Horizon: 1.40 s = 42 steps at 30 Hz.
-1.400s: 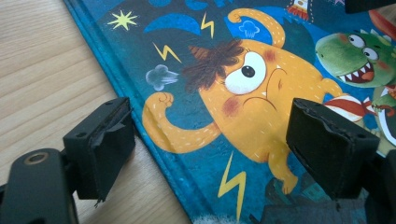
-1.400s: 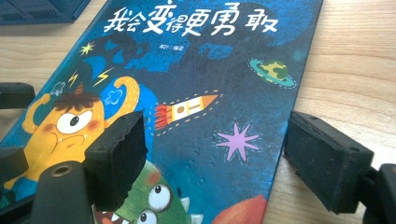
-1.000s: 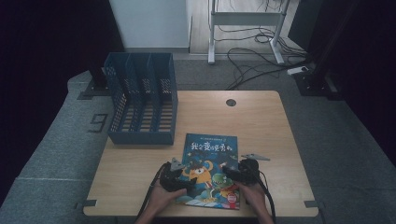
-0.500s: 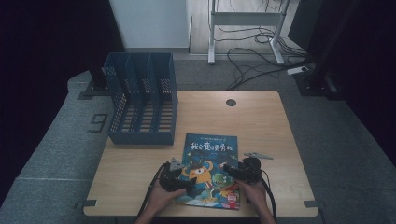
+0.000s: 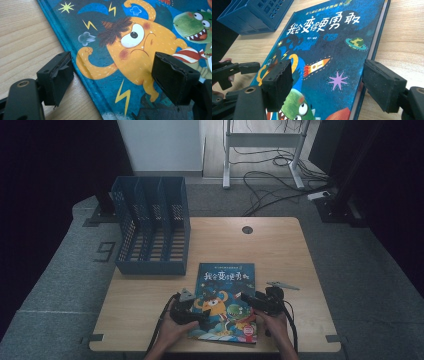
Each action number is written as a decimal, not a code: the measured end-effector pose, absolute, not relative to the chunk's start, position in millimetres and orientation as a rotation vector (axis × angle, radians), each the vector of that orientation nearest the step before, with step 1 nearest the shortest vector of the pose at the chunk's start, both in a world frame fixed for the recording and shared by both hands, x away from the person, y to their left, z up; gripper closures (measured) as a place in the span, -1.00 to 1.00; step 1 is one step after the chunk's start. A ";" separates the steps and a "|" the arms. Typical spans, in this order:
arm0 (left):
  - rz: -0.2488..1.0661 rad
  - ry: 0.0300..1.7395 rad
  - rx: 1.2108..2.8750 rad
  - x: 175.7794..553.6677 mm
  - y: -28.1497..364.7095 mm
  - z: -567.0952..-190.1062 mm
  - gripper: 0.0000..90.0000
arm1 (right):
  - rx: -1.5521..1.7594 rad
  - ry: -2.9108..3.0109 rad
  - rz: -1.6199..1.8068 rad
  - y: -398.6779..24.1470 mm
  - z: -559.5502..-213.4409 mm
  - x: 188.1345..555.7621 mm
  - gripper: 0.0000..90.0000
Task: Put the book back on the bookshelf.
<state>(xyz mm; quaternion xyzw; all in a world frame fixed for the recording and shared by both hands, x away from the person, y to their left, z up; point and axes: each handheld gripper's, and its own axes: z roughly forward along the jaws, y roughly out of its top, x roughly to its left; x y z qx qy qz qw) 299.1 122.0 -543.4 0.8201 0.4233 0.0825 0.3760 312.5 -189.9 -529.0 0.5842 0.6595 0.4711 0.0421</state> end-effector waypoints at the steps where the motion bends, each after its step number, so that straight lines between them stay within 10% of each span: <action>1: 0.217 1.082 2.101 299.0 121.9 -543.6 -0.63 | 1.784 2.040 1.432 -190.3 -529.5 312.9 -0.47; 42: 0.197 1.063 2.088 298.0 122.8 -544.3 -0.57 | 1.777 2.068 1.318 -186.0 -539.7 325.8 -0.54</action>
